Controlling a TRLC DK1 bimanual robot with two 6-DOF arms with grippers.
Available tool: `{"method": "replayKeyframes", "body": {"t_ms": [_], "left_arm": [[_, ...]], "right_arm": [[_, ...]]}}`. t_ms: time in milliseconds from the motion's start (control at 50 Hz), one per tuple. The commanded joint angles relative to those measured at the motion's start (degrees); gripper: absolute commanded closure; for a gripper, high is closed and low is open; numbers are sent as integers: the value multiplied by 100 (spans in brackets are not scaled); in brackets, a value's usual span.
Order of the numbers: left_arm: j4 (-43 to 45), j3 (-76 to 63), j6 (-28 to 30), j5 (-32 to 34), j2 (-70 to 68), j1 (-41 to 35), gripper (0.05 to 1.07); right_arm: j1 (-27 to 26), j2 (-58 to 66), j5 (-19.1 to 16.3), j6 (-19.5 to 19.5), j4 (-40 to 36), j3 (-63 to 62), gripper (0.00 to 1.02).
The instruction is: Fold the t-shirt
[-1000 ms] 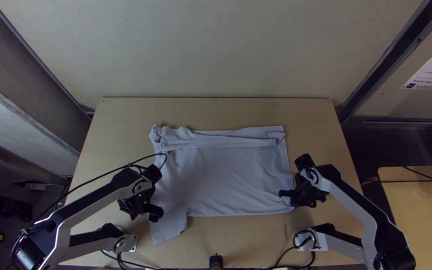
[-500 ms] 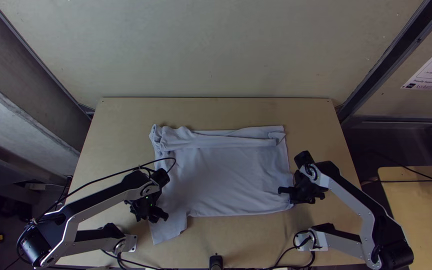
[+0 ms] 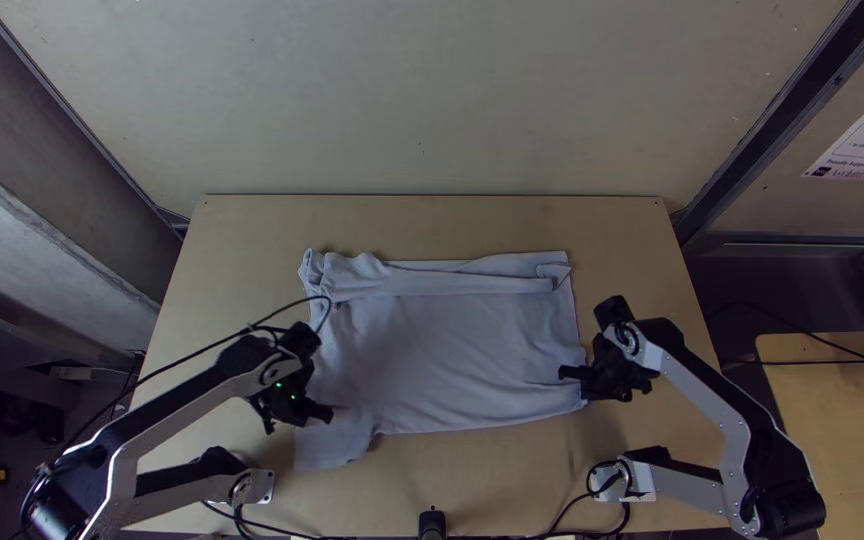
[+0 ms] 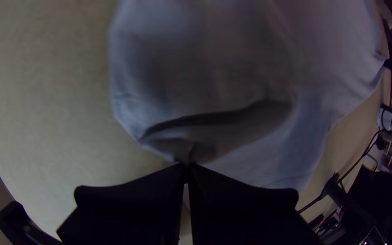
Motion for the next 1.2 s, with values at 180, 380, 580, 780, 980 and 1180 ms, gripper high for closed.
{"method": "replayKeyframes", "body": {"t_ms": [180, 380, 580, 780, 980, 1180], "left_arm": [[-451, 60, 490, -6, -721, 933, 104], [-759, 122, 807, -6, -1020, 1311, 104], [-899, 420, 842, 3, -1169, 1346, 104], [-908, 1167, 842, 3, -861, 1469, 104], [-882, 1923, 904, 3, -255, 1584, 104], [-794, 2477, 1106, 3, 272, 1795, 104]], "right_arm": [[-248, 70, 123, -111, -47, 154, 100], [-345, 78, 184, -111, -47, 181, 100], [-292, -308, 272, -102, -47, 348, 100], [-257, -519, 298, -67, -56, 523, 100], [-257, -528, 325, -49, -47, 664, 100], [-257, -396, 325, -23, -30, 1068, 100]]}}
